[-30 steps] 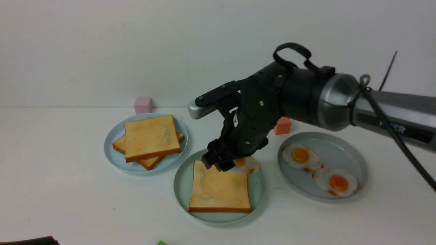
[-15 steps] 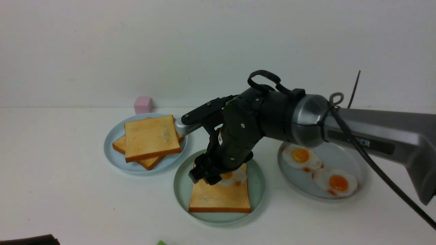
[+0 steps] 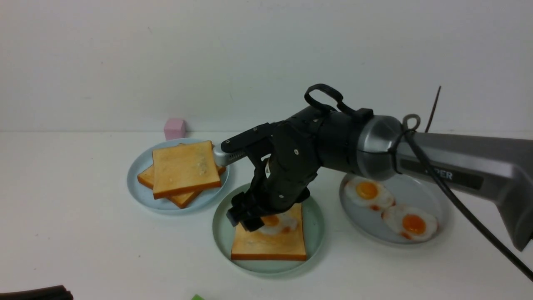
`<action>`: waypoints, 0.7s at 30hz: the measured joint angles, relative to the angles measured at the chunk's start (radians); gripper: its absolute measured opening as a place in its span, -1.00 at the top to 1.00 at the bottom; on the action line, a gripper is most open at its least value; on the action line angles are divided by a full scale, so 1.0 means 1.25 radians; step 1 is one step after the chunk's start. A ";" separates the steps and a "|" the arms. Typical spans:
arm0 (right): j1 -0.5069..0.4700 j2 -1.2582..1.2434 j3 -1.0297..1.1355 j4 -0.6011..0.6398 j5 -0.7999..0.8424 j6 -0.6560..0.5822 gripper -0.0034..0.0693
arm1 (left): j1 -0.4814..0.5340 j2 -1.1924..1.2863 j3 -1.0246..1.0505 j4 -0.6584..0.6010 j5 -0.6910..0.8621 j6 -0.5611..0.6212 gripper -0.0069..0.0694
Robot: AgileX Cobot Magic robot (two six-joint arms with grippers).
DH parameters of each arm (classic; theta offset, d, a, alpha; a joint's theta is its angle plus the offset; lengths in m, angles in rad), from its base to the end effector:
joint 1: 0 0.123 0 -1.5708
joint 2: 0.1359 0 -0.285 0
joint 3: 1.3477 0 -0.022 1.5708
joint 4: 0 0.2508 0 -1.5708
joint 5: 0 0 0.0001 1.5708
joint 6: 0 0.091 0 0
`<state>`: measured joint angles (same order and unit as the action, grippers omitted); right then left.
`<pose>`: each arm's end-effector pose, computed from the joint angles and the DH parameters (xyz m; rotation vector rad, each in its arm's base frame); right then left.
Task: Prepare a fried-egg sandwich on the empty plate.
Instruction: Use the right arm to place the fried egg on the slice of bread in the middle, then use the left arm to grab a slice of bread
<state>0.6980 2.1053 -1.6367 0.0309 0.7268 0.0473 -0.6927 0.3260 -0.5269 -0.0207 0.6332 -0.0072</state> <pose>0.3501 0.2961 0.1919 -0.8421 2.5735 0.2649 0.0491 -0.0422 0.3115 0.6469 1.8363 -0.4913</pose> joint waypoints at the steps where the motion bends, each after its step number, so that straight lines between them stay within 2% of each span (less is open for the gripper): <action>1: 0.000 0.000 0.000 0.000 0.001 0.000 -0.72 | 0.000 0.000 0.000 0.000 0.001 0.000 0.72; 4: 0.000 -0.010 0.000 0.000 0.033 0.000 -0.70 | 0.000 0.000 0.000 0.000 0.015 0.000 0.72; 10: 0.006 -0.115 -0.002 0.004 0.134 0.000 -0.64 | 0.000 0.030 0.000 0.000 0.043 -0.059 0.72; 14: 0.008 -0.228 -0.003 0.001 0.245 -0.001 -0.52 | 0.000 0.107 0.000 0.000 0.045 -0.094 0.72; 17: 0.008 -0.329 0.011 -0.025 0.368 0.005 -0.23 | 0.000 0.234 -0.030 0.000 0.043 -0.123 0.85; 21: 0.008 -0.442 0.083 -0.039 0.404 0.023 0.28 | 0.033 0.426 -0.123 0.017 0.028 -0.115 0.85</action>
<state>0.7075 1.5527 -1.5329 -0.0173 1.2324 0.0762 -0.6512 0.8588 -0.6812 0.0000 0.6683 -0.1506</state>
